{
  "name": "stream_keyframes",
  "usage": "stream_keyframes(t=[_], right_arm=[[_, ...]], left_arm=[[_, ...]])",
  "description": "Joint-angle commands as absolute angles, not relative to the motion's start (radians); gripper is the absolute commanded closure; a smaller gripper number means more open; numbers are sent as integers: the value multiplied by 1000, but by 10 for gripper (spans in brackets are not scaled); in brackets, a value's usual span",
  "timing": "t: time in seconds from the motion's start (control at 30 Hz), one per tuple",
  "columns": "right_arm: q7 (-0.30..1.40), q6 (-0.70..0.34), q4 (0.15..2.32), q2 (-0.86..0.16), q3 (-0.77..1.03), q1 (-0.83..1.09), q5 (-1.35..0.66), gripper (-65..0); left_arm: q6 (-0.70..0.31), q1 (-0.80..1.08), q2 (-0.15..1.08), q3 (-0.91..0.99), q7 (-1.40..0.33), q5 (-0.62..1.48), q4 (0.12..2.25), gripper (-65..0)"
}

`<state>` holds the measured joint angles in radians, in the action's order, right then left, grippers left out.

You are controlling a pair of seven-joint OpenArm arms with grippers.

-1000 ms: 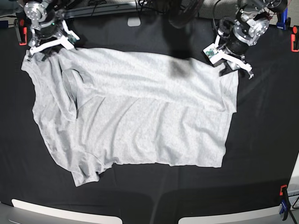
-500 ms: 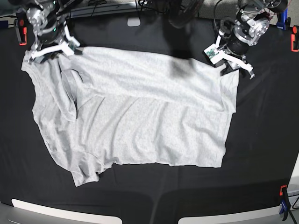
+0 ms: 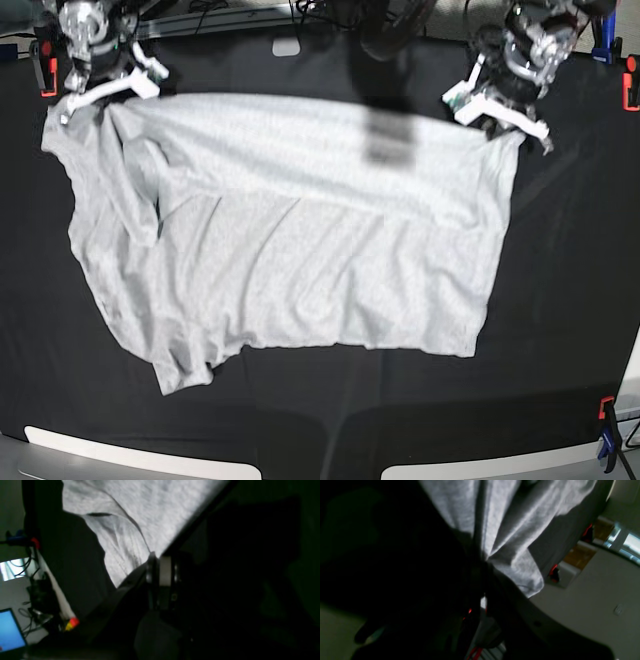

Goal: Layout the t-shirt on the table in an organized manner, then fold the t-shirt properly
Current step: 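Drag the grasped fabric toward the collar edge with both grippers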

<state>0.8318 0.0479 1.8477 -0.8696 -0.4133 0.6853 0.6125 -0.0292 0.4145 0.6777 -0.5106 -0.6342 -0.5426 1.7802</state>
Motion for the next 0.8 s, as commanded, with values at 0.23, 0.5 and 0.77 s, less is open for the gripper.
stream_keyframes(t=[0.23, 0.5, 0.77], right_arm=[[952, 164, 1922, -1002, -407, 833, 656, 0], [958, 166, 1987, -1008, -407, 917, 690, 0], [1034, 141, 1991, -1008, -407, 917, 622, -123]], left_arm=[[27, 550, 722, -505, -731, -632, 1887, 0], [27, 617, 721, -505, -760, -692, 1890, 0], [27, 649, 721, -505, -817, -687, 1892, 0]])
